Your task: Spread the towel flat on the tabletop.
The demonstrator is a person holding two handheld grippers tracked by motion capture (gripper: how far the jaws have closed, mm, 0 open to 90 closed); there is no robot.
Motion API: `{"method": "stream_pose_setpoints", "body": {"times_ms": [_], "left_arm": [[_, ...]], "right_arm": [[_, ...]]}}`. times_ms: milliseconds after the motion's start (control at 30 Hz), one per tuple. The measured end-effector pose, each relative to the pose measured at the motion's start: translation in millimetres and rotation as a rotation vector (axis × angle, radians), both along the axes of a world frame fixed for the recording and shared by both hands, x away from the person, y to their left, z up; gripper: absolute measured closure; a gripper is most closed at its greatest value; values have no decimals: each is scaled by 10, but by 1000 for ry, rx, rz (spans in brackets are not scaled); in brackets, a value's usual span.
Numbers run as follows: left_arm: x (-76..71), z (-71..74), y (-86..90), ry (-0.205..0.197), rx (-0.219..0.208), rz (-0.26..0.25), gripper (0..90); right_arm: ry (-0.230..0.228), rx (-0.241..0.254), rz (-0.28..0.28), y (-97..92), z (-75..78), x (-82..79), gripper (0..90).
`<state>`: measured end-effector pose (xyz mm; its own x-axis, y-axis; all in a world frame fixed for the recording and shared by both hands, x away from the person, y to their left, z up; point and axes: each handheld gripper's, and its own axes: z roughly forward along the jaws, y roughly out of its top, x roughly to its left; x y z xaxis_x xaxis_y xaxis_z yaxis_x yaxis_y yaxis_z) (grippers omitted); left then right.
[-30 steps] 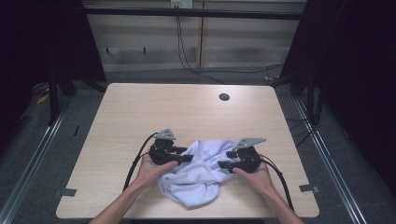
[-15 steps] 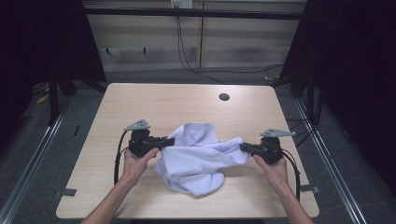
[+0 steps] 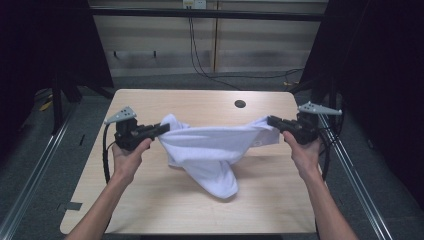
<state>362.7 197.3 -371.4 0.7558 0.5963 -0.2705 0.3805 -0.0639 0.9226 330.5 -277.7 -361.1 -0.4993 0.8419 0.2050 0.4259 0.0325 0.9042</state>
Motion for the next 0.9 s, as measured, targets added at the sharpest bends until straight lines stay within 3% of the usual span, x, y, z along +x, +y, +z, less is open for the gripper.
{"method": "stream_pose_setpoints", "body": {"times_ms": [33,133,200,267,300,333,400,500,533,600,767,800,900], "left_arm": [[34,37,1,-14,10,10,840],[160,131,14,-30,2,41,840],[255,230,31,-35,-26,67,841],[336,391,55,-67,-46,81,841],[359,461,71,-82,-59,83,841],[377,572,93,-95,-87,87,841],[348,709,95,-131,-87,85,841],[236,788,66,-164,-54,56,841],[182,750,58,-166,-47,42,840],[70,536,42,-117,-50,-10,839],[-168,-127,-83,26,8,-106,839],[-229,-267,-125,57,30,-130,838],[-384,-495,-198,102,65,-191,804]], "right_arm": [[-30,-1,0,21,98,64,865],[-60,13,-11,46,335,233,866],[-77,15,-18,76,515,382,868],[-83,-7,-24,112,665,505,869],[-89,-57,-20,142,796,594,869],[-93,-72,-18,152,883,637,869],[-149,-44,-17,161,1143,663,869],[-191,-3,-3,128,1251,600,873],[-182,-11,3,112,1215,579,874],[-151,-3,23,54,995,493,875],[-5,25,66,-151,46,182,876],[21,24,66,-174,-78,138,877],[82,23,68,-252,-487,-53,878]]}}
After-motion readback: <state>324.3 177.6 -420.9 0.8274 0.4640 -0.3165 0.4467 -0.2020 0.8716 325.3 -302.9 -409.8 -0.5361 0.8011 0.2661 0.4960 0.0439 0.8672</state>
